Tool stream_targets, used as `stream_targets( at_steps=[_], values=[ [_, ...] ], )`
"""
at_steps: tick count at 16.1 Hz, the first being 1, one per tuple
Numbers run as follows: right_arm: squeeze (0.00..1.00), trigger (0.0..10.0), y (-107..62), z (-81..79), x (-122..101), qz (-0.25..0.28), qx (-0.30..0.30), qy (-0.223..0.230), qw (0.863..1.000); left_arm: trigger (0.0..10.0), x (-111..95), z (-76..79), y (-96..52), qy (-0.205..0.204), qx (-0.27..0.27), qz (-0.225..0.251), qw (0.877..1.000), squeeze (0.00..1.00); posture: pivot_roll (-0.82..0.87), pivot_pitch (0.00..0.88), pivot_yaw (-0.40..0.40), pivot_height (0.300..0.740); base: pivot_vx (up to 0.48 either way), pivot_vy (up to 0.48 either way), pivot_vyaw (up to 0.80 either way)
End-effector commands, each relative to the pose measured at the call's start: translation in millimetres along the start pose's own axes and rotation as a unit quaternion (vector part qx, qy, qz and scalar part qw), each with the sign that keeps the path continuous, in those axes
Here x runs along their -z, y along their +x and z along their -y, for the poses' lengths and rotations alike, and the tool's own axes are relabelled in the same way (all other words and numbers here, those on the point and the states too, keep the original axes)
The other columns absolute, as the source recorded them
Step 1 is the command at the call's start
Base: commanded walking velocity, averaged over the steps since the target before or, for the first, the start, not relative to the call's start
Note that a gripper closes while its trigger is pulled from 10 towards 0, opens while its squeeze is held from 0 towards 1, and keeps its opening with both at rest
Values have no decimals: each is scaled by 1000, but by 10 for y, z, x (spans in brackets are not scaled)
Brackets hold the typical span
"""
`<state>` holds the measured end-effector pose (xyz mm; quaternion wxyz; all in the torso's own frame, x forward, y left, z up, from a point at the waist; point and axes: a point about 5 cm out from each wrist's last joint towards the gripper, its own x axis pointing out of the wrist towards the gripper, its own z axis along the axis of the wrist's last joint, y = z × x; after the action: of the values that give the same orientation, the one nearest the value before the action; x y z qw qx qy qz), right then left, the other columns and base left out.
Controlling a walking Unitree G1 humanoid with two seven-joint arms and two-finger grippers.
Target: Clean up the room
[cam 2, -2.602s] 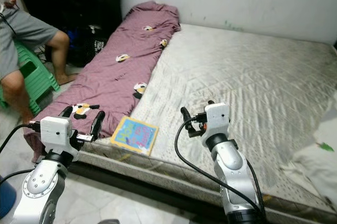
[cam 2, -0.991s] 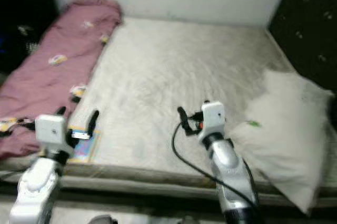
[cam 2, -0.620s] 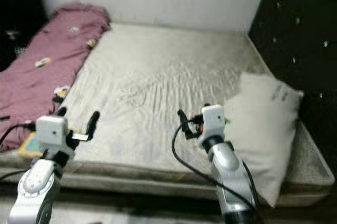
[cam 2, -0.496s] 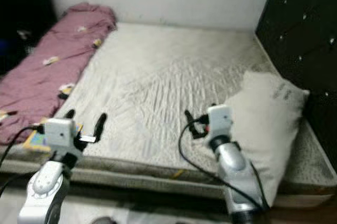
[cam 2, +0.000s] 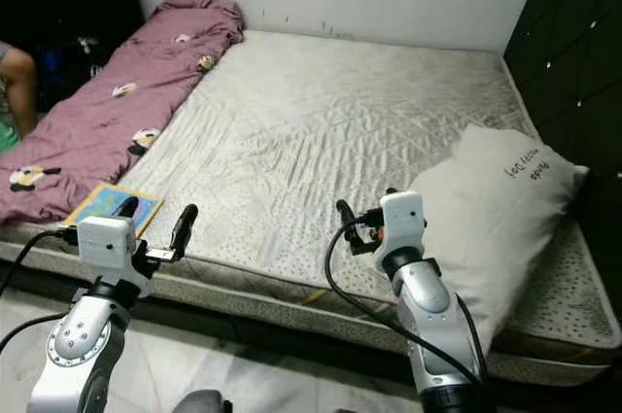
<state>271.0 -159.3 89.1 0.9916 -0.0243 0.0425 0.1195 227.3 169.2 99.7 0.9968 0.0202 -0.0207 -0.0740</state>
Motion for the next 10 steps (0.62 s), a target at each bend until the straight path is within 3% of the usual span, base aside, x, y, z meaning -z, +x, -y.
stream_targets(
  at_steps=[1,10],
  values=[
    [0,10000,18,1,-53,10,-3,-3,1000,10000,-38,-26,20,5,1,7,1000,0,18,0,-26,740,255,0,0],
    [0,10000,18,3,-55,11,0,-6,1000,10000,-25,-24,19,4,3,4,1000,0,17,0,-25,740,313,0,0]
  ],
)
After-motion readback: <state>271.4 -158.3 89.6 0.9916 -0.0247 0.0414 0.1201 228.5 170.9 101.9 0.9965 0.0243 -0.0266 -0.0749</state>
